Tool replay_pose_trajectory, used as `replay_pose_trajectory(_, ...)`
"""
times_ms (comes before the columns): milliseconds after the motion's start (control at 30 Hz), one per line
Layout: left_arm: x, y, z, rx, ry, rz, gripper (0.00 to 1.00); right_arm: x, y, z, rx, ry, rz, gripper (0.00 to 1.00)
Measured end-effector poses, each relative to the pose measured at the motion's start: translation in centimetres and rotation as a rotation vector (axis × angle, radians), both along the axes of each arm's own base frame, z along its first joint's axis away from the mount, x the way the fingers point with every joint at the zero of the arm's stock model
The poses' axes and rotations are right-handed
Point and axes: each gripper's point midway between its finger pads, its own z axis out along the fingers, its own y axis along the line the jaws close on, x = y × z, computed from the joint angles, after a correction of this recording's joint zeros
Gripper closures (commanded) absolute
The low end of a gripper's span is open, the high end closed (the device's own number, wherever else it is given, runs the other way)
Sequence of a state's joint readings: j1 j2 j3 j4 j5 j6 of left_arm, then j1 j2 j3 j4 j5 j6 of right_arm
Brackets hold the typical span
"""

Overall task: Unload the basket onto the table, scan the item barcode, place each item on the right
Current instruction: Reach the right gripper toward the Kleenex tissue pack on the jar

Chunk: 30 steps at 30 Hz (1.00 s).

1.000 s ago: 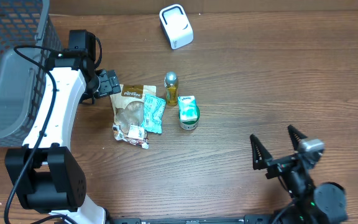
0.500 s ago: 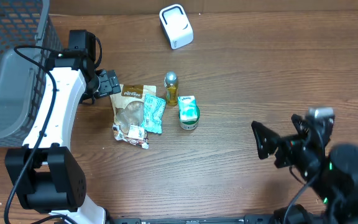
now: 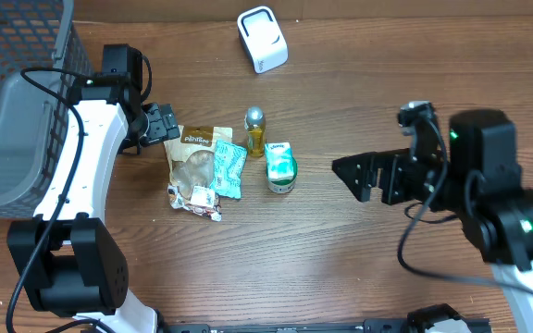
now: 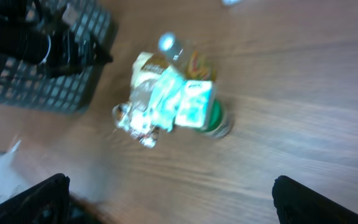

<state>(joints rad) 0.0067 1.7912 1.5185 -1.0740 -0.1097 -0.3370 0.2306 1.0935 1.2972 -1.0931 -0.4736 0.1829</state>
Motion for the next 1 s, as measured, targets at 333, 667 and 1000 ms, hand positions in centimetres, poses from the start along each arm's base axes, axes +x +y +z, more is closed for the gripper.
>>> replay_pose_trajectory(333,0.0,0.0,0.0,0.0,0.0,0.0,0.0,1.7,1.8,-3.7,0.036,0.176,0.054,0.3)
replay_pose_trajectory(667,0.0,0.0,0.0,0.0,0.0,0.0,0.0,2.5,2.4,-6.2,-0.047,0.237,0.015,0.31)
replay_pose_trajectory(1000,0.0,0.0,0.0,0.0,0.0,0.0,0.0,5.1,7.5,-9.6,-0.215,0.145,-0.002,0.41)
